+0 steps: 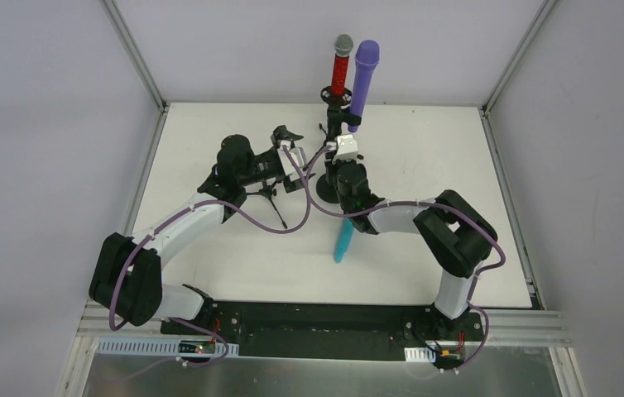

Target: Attach the microphones to the stand

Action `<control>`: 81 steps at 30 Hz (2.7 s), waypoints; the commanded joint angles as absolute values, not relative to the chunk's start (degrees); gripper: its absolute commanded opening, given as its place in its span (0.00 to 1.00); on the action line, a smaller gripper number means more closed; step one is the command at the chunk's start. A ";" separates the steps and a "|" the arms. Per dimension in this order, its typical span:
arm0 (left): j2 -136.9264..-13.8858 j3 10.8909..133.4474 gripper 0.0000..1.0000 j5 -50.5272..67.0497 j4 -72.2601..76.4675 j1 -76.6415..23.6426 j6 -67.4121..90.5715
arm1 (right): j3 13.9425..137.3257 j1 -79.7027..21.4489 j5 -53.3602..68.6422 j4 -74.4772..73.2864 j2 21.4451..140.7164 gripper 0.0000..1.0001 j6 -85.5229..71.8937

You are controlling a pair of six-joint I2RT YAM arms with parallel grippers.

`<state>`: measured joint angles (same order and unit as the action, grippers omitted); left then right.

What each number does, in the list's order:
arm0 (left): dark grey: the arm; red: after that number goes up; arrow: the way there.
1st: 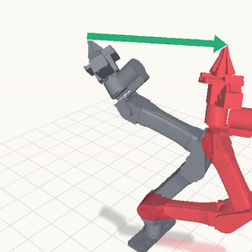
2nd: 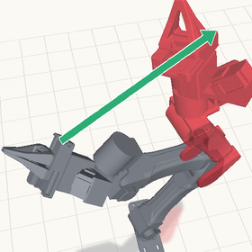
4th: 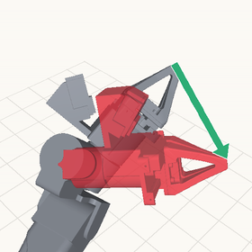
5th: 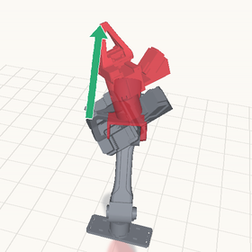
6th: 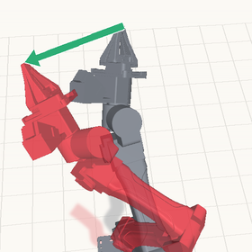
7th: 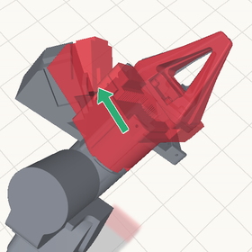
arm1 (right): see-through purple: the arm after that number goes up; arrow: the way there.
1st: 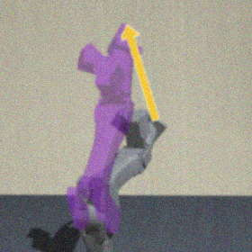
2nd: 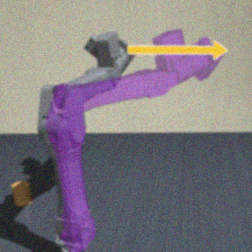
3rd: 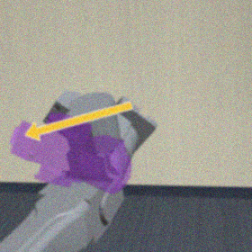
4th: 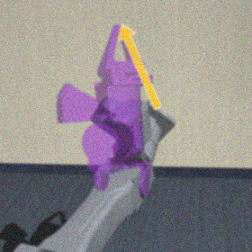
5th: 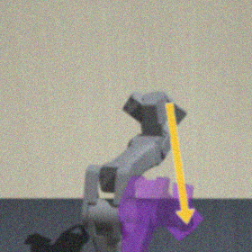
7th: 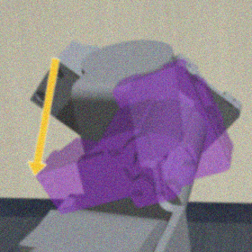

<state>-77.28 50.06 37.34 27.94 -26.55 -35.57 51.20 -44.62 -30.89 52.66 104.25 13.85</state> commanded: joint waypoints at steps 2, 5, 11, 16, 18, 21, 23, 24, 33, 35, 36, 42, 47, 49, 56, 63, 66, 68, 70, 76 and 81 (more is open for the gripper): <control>-75.62 50.87 0.99 39.39 29.18 -26.50 -35.86 | 56.98 -42.39 -29.51 56.73 104.90 0.00 13.41; -75.72 50.90 0.99 39.61 29.18 -26.47 -35.86 | 58.00 -40.99 -29.08 55.71 105.42 0.00 12.38; -75.98 51.03 0.99 40.36 29.00 -26.48 -35.69 | 57.85 -38.08 -28.82 55.50 104.96 0.00 11.96; -76.14 51.07 0.99 40.78 29.00 -26.46 -35.55 | 56.78 -36.01 -30.18 55.62 104.26 0.00 13.67; -76.18 51.01 0.99 40.84 29.00 -26.50 -35.52 | 55.97 -35.15 -31.06 56.14 103.95 0.00 14.04; -76.15 51.12 0.99 40.94 29.00 -26.46 -35.60 | 54.94 -33.37 -31.90 56.41 103.64 0.00 14.00; -76.26 51.13 0.99 41.18 29.00 -26.52 -35.60 | 54.15 -32.31 -32.28 56.41 103.32 0.00 13.93; -76.29 51.10 0.99 41.11 29.00 -26.49 -35.60 | 53.77 -31.69 -32.48 56.39 103.16 0.00 13.75; -76.30 51.14 0.99 41.18 29.00 -26.46 -35.61 | 49.70 -27.71 -35.31 55.44 100.72 0.00 13.50; -76.37 51.09 0.99 41.16 29.00 -26.46 -35.65 | 48.94 -26.99 -36.07 55.20 99.99 0.00 13.54; -76.38 51.12 0.99 41.06 29.00 -26.47 -35.62 | 48.47 -26.61 -36.28 55.20 99.68 0.00 13.40; -76.27 51.11 0.99 41.13 28.92 -26.46 -35.68 | 46.14 -24.42 -38.37 54.99 97.99 0.00 13.57; -76.03 51.13 0.99 41.14 28.92 -26.50 -35.71 | 45.09 -22.70 -40.20 54.30 96.31 0.00 12.98; -76.06 51.13 0.99 41.21 28.83 -26.46 -35.66 | 45.31 -22.59 -40.86 53.39 95.98 0.00 12.41; -76.08 51.17 0.99 41.72 28.83 -26.46 -35.77 | 45.17 -22.58 -40.36 50.57 95.64 0.17 9.93; -76.05 51.07 0.99 41.94 29.25 -26.46 -35.57 | 42.10 -22.96 -38.70 49.82 92.39 0.82 6.23; -75.91 50.89 0.99 42.05 31.14 -26.46 -33.93 | 40.89 -23.32 -38.20 48.25 90.64 0.96 4.56; -75.69 50.76 0.99 42.15 32.01 -26.46 -33.05 | 40.28 -23.66 -37.60 46.44 89.34 0.99 3.27; -75.37 50.65 0.99 41.77 33.16 -26.47 -32.42 | 39.52 -24.14 -37.58 44.40 87.87 0.99 0.96; -74.46 49.72 0.99 36.49 37.16 -26.47 -31.31 | 36.72 -24.87 -35.00 35.94 82.00 0.99 -6.30; -74.36 50.21 0.98 28.77 37.94 -26.22 -30.42 | 34.76 -24.94 -31.63 26.68 76.30 0.99 -13.18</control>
<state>-76.60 49.82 35.31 33.93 -26.55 -32.08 35.86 -24.71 -34.52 34.54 81.43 -5.43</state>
